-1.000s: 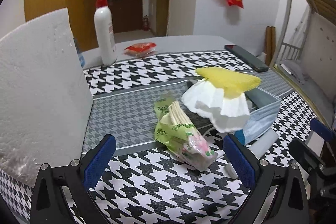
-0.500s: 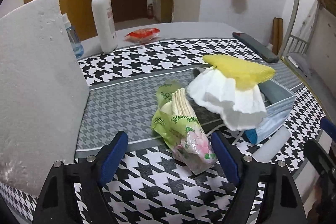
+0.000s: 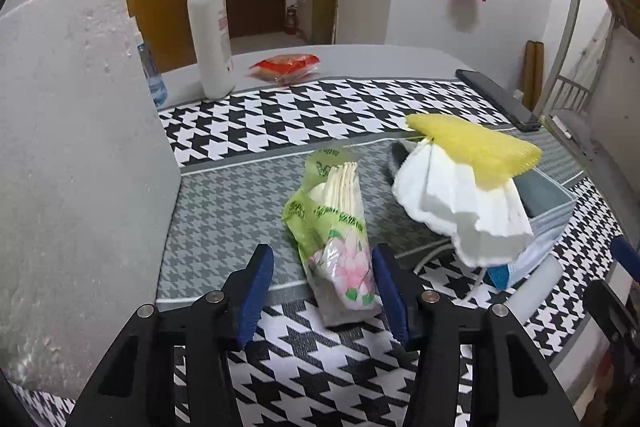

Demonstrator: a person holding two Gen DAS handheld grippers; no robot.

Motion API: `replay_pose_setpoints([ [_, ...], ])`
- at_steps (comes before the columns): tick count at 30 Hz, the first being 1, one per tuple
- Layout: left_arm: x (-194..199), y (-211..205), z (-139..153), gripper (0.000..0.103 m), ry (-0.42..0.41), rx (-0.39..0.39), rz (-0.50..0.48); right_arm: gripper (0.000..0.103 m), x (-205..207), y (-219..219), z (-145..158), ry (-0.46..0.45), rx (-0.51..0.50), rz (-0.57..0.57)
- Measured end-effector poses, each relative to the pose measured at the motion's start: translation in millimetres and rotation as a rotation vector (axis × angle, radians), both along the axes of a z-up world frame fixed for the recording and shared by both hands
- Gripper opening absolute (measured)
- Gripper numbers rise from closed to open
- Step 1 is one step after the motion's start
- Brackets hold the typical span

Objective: Organize soft objects
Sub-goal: 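Grasp the blue face mask with the right gripper while the left gripper lifts the tissue pack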

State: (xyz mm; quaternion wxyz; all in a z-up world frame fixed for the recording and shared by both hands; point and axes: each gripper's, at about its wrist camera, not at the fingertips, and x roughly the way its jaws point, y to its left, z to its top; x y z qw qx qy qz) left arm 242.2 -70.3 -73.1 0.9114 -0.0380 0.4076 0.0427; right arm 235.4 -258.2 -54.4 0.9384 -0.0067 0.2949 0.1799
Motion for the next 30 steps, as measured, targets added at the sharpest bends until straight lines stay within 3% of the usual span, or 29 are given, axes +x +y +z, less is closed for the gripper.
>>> replay_pose_setpoints([
  [2,4,0,-1,0.059,0.005,0.003,0.002,0.103,1,0,-1,0.005,-0.003,0.000],
  [6,10,2,-2,0.058,-0.001,-0.016,-0.021,0.103,5,1,-2,0.012,-0.009,0.003],
  [11,16,3,-4,0.035,-0.001,-0.059,-0.080,0.103,15,4,-2,0.035,-0.027,0.029],
  [17,18,11,-5,0.033,-0.002,-0.142,-0.113,0.103,27,8,7,0.043,-0.062,0.069],
  [26,14,13,-6,0.033,-0.002,-0.171,-0.123,0.102,47,17,1,0.072,-0.066,0.119],
  [30,12,14,-5,0.033,-0.006,-0.180,-0.128,0.090,54,18,-1,0.085,-0.073,0.131],
])
